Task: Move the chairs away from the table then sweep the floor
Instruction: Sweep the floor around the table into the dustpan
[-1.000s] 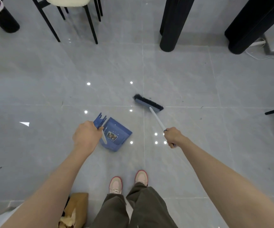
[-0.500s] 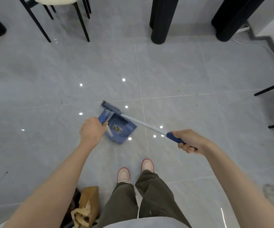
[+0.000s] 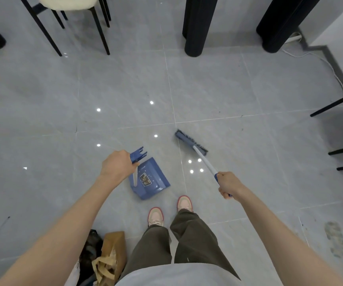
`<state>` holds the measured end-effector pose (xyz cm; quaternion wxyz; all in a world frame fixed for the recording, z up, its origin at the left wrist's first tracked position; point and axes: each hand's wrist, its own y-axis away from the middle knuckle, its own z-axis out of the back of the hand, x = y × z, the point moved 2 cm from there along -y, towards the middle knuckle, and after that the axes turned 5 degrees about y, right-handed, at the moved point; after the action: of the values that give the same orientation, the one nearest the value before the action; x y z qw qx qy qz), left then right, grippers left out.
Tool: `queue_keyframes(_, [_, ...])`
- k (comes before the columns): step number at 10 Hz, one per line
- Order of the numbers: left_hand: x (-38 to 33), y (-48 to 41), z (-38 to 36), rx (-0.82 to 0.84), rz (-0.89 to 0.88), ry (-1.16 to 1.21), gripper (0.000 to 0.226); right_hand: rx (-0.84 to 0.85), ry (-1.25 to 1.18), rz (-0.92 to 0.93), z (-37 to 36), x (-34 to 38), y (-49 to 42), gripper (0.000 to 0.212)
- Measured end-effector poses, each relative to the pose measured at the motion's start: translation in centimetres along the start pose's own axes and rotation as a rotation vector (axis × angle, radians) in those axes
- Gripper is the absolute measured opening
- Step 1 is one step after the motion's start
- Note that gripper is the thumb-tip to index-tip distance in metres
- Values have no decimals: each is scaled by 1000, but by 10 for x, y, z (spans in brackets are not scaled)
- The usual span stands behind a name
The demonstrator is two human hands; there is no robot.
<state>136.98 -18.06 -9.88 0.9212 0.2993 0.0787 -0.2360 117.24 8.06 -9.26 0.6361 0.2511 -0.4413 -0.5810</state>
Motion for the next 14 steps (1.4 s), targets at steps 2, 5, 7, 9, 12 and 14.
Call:
queue_keyframes(2, [0, 5, -7, 7, 14, -8, 35, 59, -29, -86, -26, -24, 14, 33])
queue_keyframes(5, [-9, 11, 0, 4, 6, -14, 36, 340, -383, -219, -15, -10, 52, 23])
queue_keyframes(7, [17, 19, -1, -2, 64, 91, 33, 329, -361, -118, 1, 14, 71, 25])
queue_keyframes(9, [47, 28, 3, -57, 135, 160, 32, 192, -179, 59, -21, 43, 47, 43])
queue_keyframes(12, [73, 30, 3, -76, 206, 216, 29, 369, -204, -134, -78, 32, 31, 22])
queue_keyframes(14, [78, 28, 8, -83, 201, 212, 31, 440, -264, -196, -27, 43, 24, 30])
